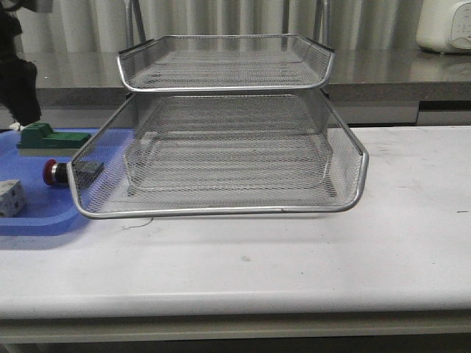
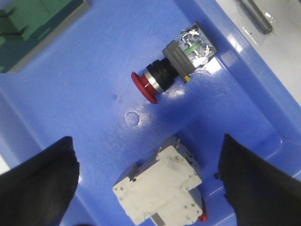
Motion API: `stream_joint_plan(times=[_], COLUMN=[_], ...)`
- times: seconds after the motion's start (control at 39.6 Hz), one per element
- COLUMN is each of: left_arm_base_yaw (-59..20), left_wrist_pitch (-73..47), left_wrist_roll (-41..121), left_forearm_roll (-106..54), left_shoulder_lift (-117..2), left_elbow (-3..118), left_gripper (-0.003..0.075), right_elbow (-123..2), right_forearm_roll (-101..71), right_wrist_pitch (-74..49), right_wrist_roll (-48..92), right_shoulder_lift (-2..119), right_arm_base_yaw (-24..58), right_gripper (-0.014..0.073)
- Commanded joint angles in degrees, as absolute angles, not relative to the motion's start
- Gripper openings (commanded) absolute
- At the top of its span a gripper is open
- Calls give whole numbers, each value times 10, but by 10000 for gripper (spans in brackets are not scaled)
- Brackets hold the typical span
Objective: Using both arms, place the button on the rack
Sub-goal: 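Lower the left gripper onto the red button and grasp its black base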
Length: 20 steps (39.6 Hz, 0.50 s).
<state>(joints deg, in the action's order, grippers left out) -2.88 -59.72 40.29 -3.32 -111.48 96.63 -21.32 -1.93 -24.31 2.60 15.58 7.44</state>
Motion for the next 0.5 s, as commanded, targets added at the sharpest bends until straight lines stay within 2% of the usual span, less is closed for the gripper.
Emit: stream_joint_plan(times=[0.0, 0.28, 0.48], left_arm_base_yaw=[-31, -31, -31], left_wrist_pitch=[-640, -724, -710], left_wrist_roll=[411, 425, 438], left_forearm_roll=[-49, -71, -91], left_shoulder_lift=[-1139, -1257, -1297], left_elbow=[1045, 1169, 1195], left_gripper=[568, 568, 568], right_elbow=[-228, -228, -228], right_forearm_roll=[-14, -14, -14], right_wrist_pitch=[-200, -200, -200], right_wrist_roll=[26, 26, 26], right_shoulder_lift=[160, 160, 160], right_arm_base_yaw=[73, 73, 73], right_gripper=[-59, -59, -59])
